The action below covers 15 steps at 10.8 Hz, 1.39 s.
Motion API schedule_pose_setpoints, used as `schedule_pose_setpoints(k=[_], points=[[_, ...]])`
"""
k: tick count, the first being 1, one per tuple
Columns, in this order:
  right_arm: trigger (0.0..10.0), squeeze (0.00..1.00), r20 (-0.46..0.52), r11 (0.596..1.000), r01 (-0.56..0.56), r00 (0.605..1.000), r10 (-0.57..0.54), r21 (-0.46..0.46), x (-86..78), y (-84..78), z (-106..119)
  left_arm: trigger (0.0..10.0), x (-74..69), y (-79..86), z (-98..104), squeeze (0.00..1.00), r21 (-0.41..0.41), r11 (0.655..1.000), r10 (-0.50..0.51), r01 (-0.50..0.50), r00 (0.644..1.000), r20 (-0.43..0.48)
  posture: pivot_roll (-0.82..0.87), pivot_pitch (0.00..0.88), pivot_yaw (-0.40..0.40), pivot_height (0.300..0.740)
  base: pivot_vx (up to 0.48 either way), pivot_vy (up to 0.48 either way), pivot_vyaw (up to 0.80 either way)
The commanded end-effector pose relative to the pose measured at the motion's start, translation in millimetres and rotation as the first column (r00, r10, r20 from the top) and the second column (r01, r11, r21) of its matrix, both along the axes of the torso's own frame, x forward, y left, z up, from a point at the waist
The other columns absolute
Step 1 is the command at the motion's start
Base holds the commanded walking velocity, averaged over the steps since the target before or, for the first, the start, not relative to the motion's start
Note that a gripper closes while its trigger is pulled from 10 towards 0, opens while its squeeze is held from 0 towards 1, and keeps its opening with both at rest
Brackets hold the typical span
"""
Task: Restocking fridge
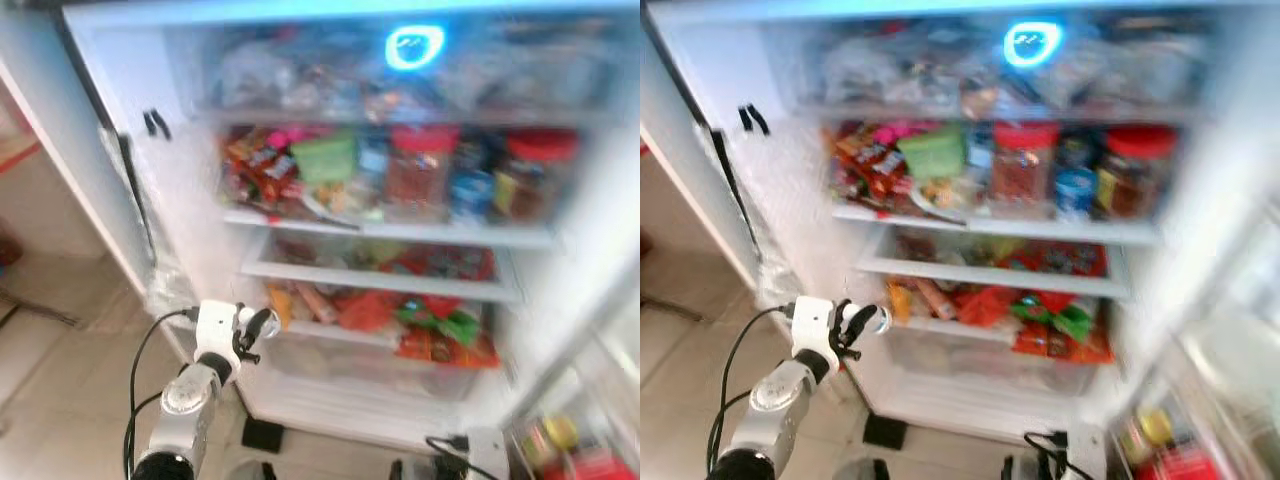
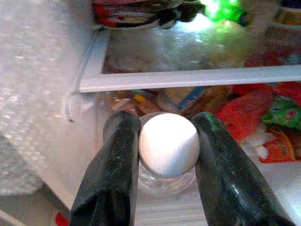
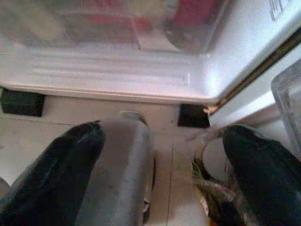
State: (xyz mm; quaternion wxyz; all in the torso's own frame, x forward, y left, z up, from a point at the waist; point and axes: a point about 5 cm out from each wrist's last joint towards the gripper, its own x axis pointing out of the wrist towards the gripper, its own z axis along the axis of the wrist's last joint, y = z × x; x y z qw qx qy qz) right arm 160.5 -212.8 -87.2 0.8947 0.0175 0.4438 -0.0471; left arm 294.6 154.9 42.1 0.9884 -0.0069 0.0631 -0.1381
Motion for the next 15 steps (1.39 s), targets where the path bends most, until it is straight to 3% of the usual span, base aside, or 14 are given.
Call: schedule_pose_setpoints(k=[1,6,8,15], points=[[10.0,0.0,-0.124,0.998,0.059,0.991,-0.057,0.013,-31.8,2.3,-14.0,10.0,4.5,0.9,10.2,0.0,0.001,1.0,0.002,-0.002,0.998,0.055,-0.15,0.005,0.084,0.62,0.0,0.0,0.0],[10.0,0.0,-0.119,0.998,0.061,0.991,-0.058,0.018,-31.7,3.0,-14.0,10.0,15.3,-13.0,39.8,0.0,0.114,0.992,-0.085,0.063,0.975,0.203,-0.15,0.007,0.088,0.62,0.0,0.0,0.0],[10.0,0.0,-0.12,0.998,0.062,0.991,-0.06,0.019,-31.7,3.5,-14.1,10.0,16.1,-18.7,43.2,0.0,0.106,0.991,-0.109,0.087,0.97,0.216,-0.15,0.006,0.091,0.62,0.0,0.0,0.0],[10.0,0.0,-0.116,0.998,0.058,0.992,-0.056,0.015,-29.6,2.5,-13.2,10.0,17.4,-26.1,48.3,0.0,0.136,0.984,-0.148,0.118,0.96,0.237,-0.15,0.0,0.091,0.62,0.289,0.0,0.0]])
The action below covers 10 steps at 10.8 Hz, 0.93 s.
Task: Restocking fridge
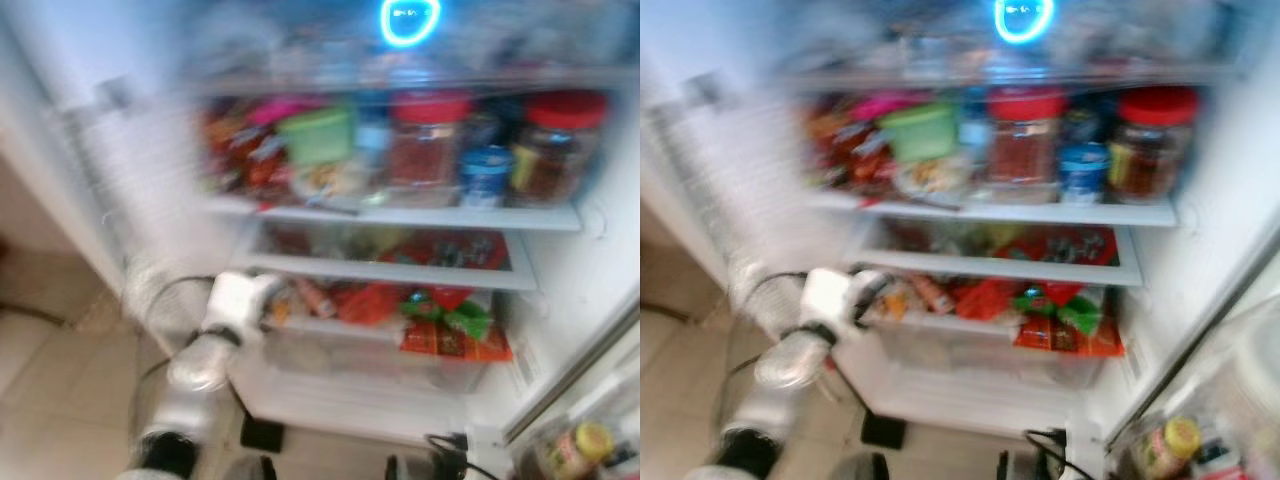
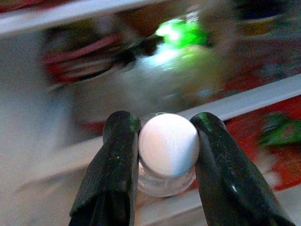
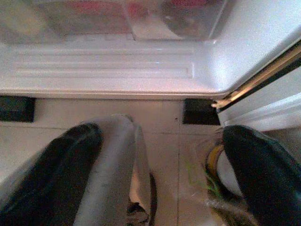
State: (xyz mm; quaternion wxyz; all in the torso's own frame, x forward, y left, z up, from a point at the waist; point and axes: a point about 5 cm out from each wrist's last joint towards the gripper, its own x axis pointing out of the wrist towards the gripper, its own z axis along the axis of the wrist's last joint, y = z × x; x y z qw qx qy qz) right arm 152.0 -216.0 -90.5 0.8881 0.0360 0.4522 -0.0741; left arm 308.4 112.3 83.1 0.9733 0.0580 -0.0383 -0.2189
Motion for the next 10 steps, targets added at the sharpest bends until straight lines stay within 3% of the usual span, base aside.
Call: schedule_pose_setpoints(k=[1,2,3,5,6,7,8,9,10], points=[[10.0,0.0,-0.096,1.0,-0.01,0.995,0.011,0.011,-21.0,5.5,-9.9,10.0,3.3,14.2,8.0,0.0,0.036,0.999,0.022,-0.023,0.999,0.044,-0.15,0.0,0.088,0.62,0.3,0.0,0.0],[10.0,0.0,-0.097,1.0,-0.013,0.995,0.014,0.01,-21.0,5.6,-9.9,10.0,3.1,13.6,9.4,0.0,0.036,0.999,0.022,-0.024,0.998,0.054,-0.15,0.0,0.087,0.62,0.304,0.0,0.0],[10.0,0.0,-0.096,1.0,-0.015,0.995,0.016,0.011,-20.9,5.5,-9.9,10.0,3.6,13.1,14.6,0.0,0.094,0.995,0.013,-0.023,0.994,0.104,-0.15,0.0,0.086,0.62,0.0,0.0,0.0],[10.0,0.0,-0.096,1.0,-0.013,0.995,0.014,0.011,-21.2,5.6,-10.0,10.0,4.5,4.4,23.3,0.0,0.316,0.949,-0.077,0.01,0.977,0.201,-0.15,0.0,0.089,0.62,0.0,0.0,0.0],[10.0,0.0,-0.096,1.0,-0.012,0.995,0.013,0.013,-21.3,6.2,-10.1,10.0,8.1,0.0,22.2,0.0,0.487,0.873,-0.139,0.016,0.966,0.219,-0.15,0.0,0.091,0.62,0.0,0.0,0.0],[10.0,0.0,-0.096,1.0,-0.012,0.995,0.013,0.014,-21.2,6.6,-10.1,10.0,10.5,-1.2,20.1,0.0,0.56,0.828,-0.165,0.013,0.962,0.22,-0.15,0.001,0.092,0.62,0.0,0.0,0.0],[10.0,0.0,-0.094,1.0,-0.01,0.995,0.012,0.014,-21.0,7.3,-10.2,10.0,18.5,-2.0,15.8,0.0,0.705,0.709,-0.196,-0.021,0.954,0.226,-0.15,0.002,0.094,0.62,0.0,0.0,0.0],[10.0,0.0,-0.094,1.0,-0.008,0.996,0.009,0.015,-21.0,7.5,-10.2,10.0,26.2,1.7,13.1,0.0,0.772,0.632,-0.179,-0.069,0.956,0.233,-0.16,0.003,0.096,0.62,0.0,0.0,0.0],[10.0,0.0,-0.092,1.0,-0.005,0.996,0.007,0.015,-21.0,7.4,-10.2,10.0,33.9,6.5,12.4,0.0,0.802,0.587,-0.146,-0.106,0.961,0.234,-0.16,0.004,0.098,0.62,0.0,0.0,0.0]])
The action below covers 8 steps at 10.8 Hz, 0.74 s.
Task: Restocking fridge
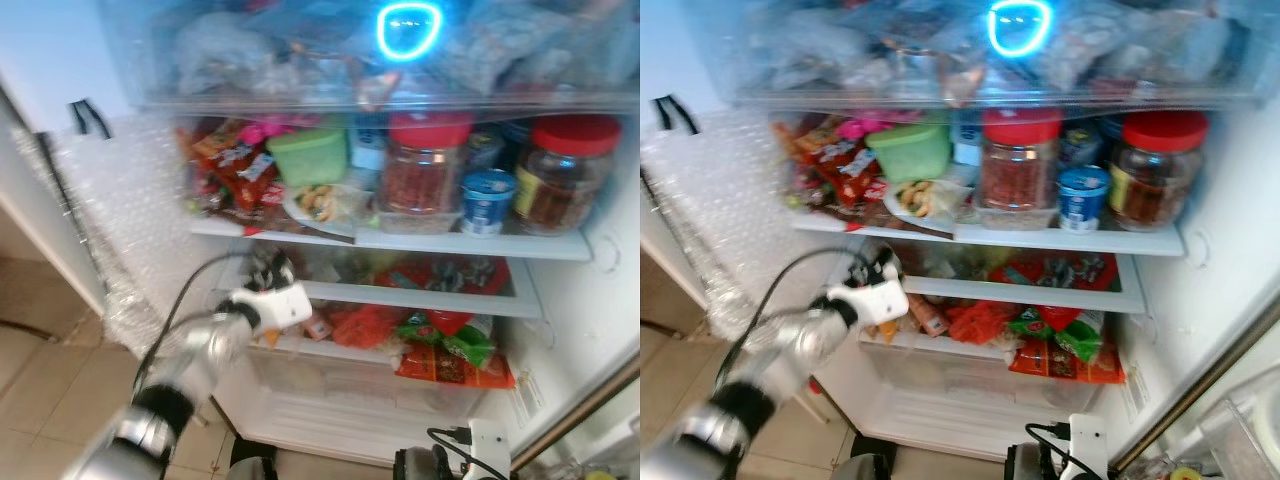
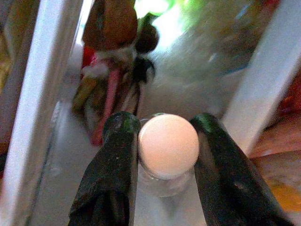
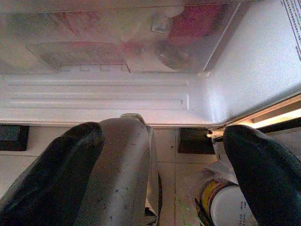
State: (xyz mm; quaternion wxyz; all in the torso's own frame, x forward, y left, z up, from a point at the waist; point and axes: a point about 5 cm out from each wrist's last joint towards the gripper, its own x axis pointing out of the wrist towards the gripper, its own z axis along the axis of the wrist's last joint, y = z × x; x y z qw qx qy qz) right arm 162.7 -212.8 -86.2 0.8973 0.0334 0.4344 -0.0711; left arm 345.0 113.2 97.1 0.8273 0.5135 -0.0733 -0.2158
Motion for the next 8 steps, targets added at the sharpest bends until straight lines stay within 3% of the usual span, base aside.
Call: schedule_pose_setpoints(k=[1,3,5,6,8], points=[[10.0,0.0,-0.132,1.0,0.003,0.991,-0.001,0.018,-31.7,3.9,-14.4,10.0,6.4,3.1,2.2,0.0,0.04,0.999,0.026,-0.027,0.999,0.028,-0.16,0.007,0.097,0.62,0.0,0.0,0.0],[10.0,0.0,-0.13,1.0,0.005,0.991,-0.003,0.02,-32.6,4.7,-14.7,10.0,16.2,-11.3,6.9,0.0,0.139,0.99,-0.02,0.011,0.998,0.063,-0.18,0.014,0.103,0.62,0.0,0.0,0.0],[10.0,0.0,-0.131,1.0,0.013,0.991,-0.011,0.018,-34.0,4.7,-15.2,10.0,21.7,-12.9,3.4,0.0,0.201,0.979,0.026,-0.034,0.999,0.044,-0.18,0.022,0.11,0.62,0.0,0.0,0.0],[10.0,0.0,-0.133,1.0,0.016,0.991,-0.013,0.018,-34.8,4.8,-15.4,10.0,25.5,-14.4,6.0,0.0,0.186,0.98,0.071,-0.078,0.997,0.043,-0.19,0.028,0.107,0.62,0.0,0.0,0.0],[10.0,0.0,-0.137,1.0,0.015,0.99,-0.012,0.018,-35.3,5.2,-15.8,10.0,29.0,-16.4,8.5,0.0,0.064,0.985,0.162,-0.162,0.987,0.002,-0.19,0.029,0.107,0.62,0.0,0.0,0.0]])
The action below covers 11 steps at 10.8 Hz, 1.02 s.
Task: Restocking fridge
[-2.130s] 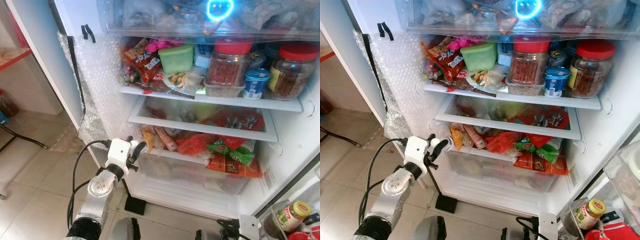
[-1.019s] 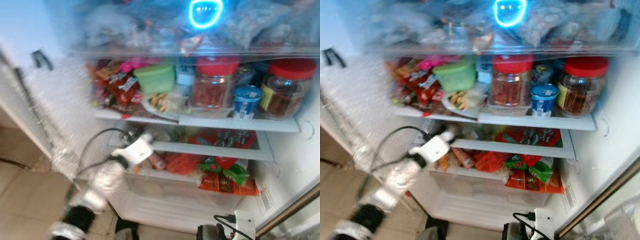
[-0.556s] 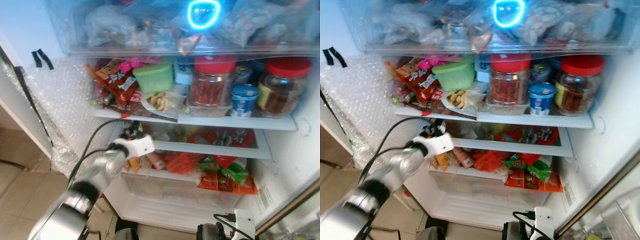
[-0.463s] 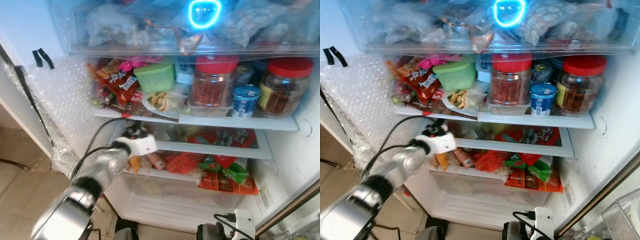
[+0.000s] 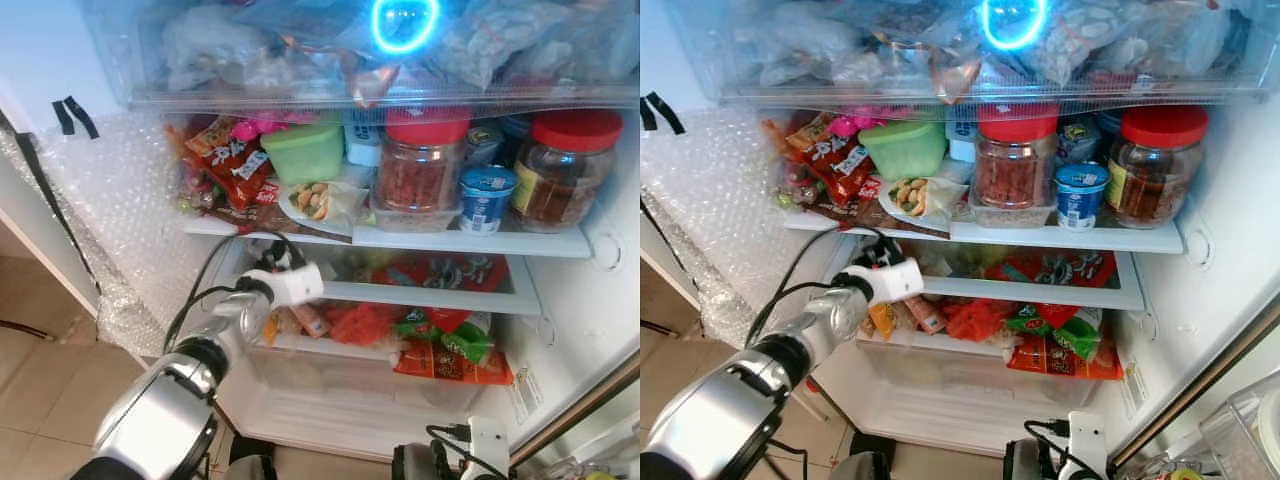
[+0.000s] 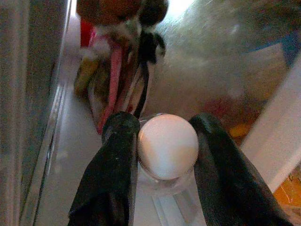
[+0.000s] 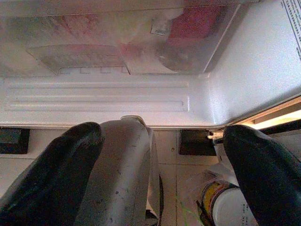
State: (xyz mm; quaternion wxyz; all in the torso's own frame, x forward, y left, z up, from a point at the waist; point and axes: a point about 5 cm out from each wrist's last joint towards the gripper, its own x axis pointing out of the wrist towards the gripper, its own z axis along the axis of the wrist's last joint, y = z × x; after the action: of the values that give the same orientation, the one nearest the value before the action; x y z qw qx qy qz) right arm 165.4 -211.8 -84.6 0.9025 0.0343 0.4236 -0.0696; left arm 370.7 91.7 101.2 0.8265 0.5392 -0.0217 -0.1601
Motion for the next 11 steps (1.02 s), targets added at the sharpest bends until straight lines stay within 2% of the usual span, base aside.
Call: schedule_pose_setpoints(k=[1,5,9,10,11], points=[[10.0,0.0,-0.161,1.0,0.018,0.987,-0.015,0.017,-38.2,4.2,-17.4,10.0,6.7,11.2,7.3,1.0,-0.043,0.995,0.089,-0.088,0.996,0.007,-0.19,0.03,0.105,0.62,0.0,0.0,0.0],[10.0,0.0,-0.168,1.0,0.003,0.986,-0.002,0.01,-38.6,2.9,-17.4,10.0,10.0,12.8,12.5,1.0,-0.092,0.989,0.114,-0.113,0.994,0.001,-0.19,0.029,0.097,0.62,0.0,0.0,0.0],[10.0,0.0,-0.17,1.0,0.001,0.985,-0.001,0.0,-38.4,1.5,-17.2,10.0,9.2,12.2,11.0,1.0,-0.094,0.991,0.096,-0.097,0.995,-0.018,-0.19,0.025,0.096,0.62,0.0,0.0,0.0],[10.0,0.0,-0.174,1.0,0.006,0.985,-0.007,-0.008,-39.0,0.8,-17.3,10.0,5.6,8.6,4.5,0.0,-0.155,0.985,0.068,-0.082,0.994,-0.091,-0.19,0.027,0.096,0.62,0.0,0.0,0.0],[10.0,0.0,-0.179,1.0,0.007,0.984,-0.009,-0.014,-39.4,0.3,-17.4,10.0,-2.1,-4.8,-4.1,0.0,-0.356,0.934,-0.052,-0.039,0.968,-0.244,-0.18,0.03,0.094,0.62,0.0,0.0,0.0]])
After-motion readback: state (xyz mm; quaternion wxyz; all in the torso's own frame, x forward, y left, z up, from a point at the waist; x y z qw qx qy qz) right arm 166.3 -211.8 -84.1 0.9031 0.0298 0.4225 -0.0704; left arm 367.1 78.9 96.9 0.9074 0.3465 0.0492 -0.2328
